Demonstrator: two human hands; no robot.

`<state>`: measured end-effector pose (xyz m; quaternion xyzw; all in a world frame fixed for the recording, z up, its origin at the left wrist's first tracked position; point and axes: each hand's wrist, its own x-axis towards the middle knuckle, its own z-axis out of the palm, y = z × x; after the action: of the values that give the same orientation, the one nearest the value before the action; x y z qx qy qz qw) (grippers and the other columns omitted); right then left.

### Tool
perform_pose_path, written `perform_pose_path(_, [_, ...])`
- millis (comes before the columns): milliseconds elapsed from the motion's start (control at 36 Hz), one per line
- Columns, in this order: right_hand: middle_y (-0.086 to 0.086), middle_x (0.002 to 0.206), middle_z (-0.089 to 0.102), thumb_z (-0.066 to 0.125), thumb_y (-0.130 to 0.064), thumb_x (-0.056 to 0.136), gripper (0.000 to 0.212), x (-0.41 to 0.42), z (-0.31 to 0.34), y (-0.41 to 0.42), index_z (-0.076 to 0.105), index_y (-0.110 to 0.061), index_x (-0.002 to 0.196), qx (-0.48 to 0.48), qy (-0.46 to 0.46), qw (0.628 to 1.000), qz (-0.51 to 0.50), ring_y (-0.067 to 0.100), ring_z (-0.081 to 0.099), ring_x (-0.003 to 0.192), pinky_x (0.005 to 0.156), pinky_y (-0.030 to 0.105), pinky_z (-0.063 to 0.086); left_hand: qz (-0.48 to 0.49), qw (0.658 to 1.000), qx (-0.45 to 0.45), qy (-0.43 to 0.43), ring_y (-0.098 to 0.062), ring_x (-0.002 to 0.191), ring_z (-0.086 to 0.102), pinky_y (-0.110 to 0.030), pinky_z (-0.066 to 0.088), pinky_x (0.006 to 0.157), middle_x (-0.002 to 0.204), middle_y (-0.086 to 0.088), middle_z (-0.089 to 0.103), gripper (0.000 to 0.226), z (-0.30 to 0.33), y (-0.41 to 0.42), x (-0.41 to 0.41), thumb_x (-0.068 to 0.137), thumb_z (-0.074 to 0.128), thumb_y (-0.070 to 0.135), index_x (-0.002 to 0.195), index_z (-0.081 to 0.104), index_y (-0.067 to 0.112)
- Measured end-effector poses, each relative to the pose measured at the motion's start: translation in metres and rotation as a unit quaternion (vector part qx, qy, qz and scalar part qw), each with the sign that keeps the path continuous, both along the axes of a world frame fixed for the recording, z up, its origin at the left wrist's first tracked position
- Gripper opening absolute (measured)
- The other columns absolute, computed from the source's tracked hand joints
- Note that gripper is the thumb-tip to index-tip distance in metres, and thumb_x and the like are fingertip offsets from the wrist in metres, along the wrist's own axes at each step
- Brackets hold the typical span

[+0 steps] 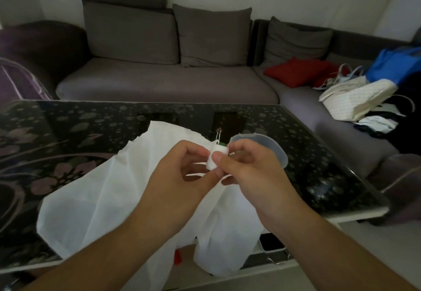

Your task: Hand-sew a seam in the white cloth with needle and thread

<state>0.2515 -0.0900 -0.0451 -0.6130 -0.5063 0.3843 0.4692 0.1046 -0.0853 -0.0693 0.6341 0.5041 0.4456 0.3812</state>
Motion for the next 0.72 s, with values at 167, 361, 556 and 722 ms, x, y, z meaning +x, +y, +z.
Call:
perform_pose_path(167, [-0.008,0.084,0.076,0.078,-0.034,0.088,0.016,0.023,0.004,0.003,0.068,-0.03,0.1,0.008,-0.042,0.999,-0.011,0.01,0.075,0.076,0.07,0.032,0.065,-0.016,1.0,0.002,0.004,0.011,0.093,0.067,-0.005,0.055,0.075,0.102,0.023,0.071,0.031,0.0,0.01,0.019,0.08,0.083,0.04,0.103,0.062,0.036])
perform_pose_path(361, [-0.009,0.088,0.073,0.079,-0.028,0.089,0.013,0.039,-0.004,0.013,0.068,-0.03,0.096,0.011,-0.066,0.997,-0.033,0.011,0.073,0.082,0.076,0.034,0.064,-0.057,0.998,-0.02,0.018,0.006,0.097,0.071,-0.01,0.057,0.084,0.107,0.023,0.073,0.029,-0.001,0.015,0.026,0.086,0.082,0.027,0.109,0.067,0.037])
perform_pose_path(556, [-0.012,0.101,0.065,0.073,-0.031,0.093,0.018,0.082,-0.015,0.056,0.065,-0.031,0.109,-0.013,-0.243,0.964,-0.104,0.003,0.057,0.081,0.059,0.015,0.037,-0.064,0.996,-0.055,0.043,0.016,0.098,0.065,-0.003,0.045,0.073,0.113,0.034,0.068,0.026,-0.008,0.025,0.027,0.097,0.073,0.026,0.111,0.069,0.048])
perform_pose_path(722, [-0.009,0.089,0.061,0.068,-0.032,0.098,0.017,0.107,-0.033,0.092,0.07,-0.021,0.111,-0.092,-0.376,0.919,-0.079,0.008,0.059,0.075,0.055,0.014,0.037,-0.072,0.994,-0.077,0.031,0.002,0.108,0.067,-0.018,0.052,0.094,0.12,0.029,0.068,0.027,-0.007,0.033,0.035,0.101,0.066,0.023,0.115,0.07,0.046])
